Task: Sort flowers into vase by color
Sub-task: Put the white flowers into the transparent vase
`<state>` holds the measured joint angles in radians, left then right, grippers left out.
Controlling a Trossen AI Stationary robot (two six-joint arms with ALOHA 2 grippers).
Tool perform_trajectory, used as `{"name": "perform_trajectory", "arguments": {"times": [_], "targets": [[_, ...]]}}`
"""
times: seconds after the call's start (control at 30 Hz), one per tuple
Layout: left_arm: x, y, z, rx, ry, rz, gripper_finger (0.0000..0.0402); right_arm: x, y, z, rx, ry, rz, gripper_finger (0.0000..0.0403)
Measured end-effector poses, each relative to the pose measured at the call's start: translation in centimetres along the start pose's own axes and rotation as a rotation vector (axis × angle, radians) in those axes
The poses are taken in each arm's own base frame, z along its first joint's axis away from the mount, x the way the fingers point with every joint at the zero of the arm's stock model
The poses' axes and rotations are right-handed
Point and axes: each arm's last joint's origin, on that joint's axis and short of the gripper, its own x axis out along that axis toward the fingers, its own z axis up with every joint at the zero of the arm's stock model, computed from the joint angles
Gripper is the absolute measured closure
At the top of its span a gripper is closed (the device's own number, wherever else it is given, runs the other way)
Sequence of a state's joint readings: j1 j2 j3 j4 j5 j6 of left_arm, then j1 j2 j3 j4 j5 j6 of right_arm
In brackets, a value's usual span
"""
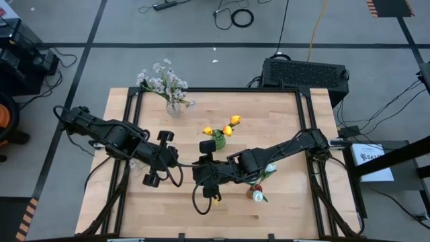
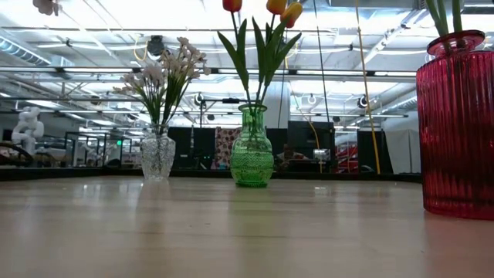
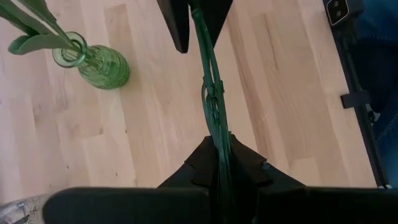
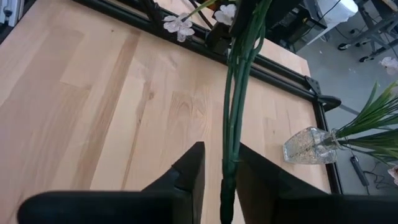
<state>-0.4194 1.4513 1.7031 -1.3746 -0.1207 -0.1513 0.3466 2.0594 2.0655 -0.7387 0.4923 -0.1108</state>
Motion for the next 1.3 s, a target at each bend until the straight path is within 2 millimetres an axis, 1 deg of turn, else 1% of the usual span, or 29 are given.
{"name": "perform_trajectory", "arguments": {"times": [0.1,0.27,0.4,0.47,0.57,0.67,0.77,0.83,0.9,1.0,1.07,1.17,1.3], "targets": [[0.0,0.0,0.0,0.0,0.0,0.0,0.0373,0.0,0.0,0.0,0.002,0.005,0.0,0.0339],[0.0,0.0,0.0,0.0,-0.001,-0.001,0.0373,0.0,0.0,-0.1,0.007,0.014,-0.003,0.0392],[0.0,0.0,0.1,-0.004,-0.008,0.007,0.0371,0.0,0.0,-0.2,0.011,0.02,-0.002,0.0395],[0.0,0.0,0.2,-0.024,-0.023,0.006,0.036,0.0,0.0,-0.2,0.01,0.024,-0.001,0.0399],[-0.2,-0.1,0.3,-0.049,-0.046,-0.002,0.0322,0.0,0.0,-0.2,0.012,0.022,-0.001,0.04],[-0.3,0.0,0.3,-0.054,-0.052,0.007,0.0267,0.0,0.0,-0.2,0.012,0.02,0.002,0.0401],[-0.8,0.3,0.2,-0.057,-0.076,0.091,0.0213,0.0,0.0,-0.3,0.011,0.026,0.004,0.0401],[-1.9,0.7,0.4,-0.039,-0.124,0.183,0.0186,0.0,0.0,-0.4,0.01,0.034,0.007,0.0402],[-3.6,1.0,0.7,-0.055,-0.184,0.239,0.0169,0.0,-0.3,-0.4,0.014,0.039,0.019,0.0402],[-7.0,1.3,0.9,-0.089,-0.312,0.225,0.0161,-0.4,-0.7,-0.6,0.014,0.059,0.036,0.0402],[-9.1,1.0,1.0,-0.097,-0.401,0.196,0.016,-1.2,-1.3,-0.5,0.03,0.059,0.055,0.0402],[-11.7,0.2,0.9,-0.084,-0.515,0.17,0.016,-2.9,-2.6,-0.1,0.058,0.026,0.045,0.0402],[-13.9,-0.9,0.1,-0.024,-0.629,0.187,0.0159,-5.4,-3.9,0.4,0.071,-0.015,0.061,0.0402]]}}
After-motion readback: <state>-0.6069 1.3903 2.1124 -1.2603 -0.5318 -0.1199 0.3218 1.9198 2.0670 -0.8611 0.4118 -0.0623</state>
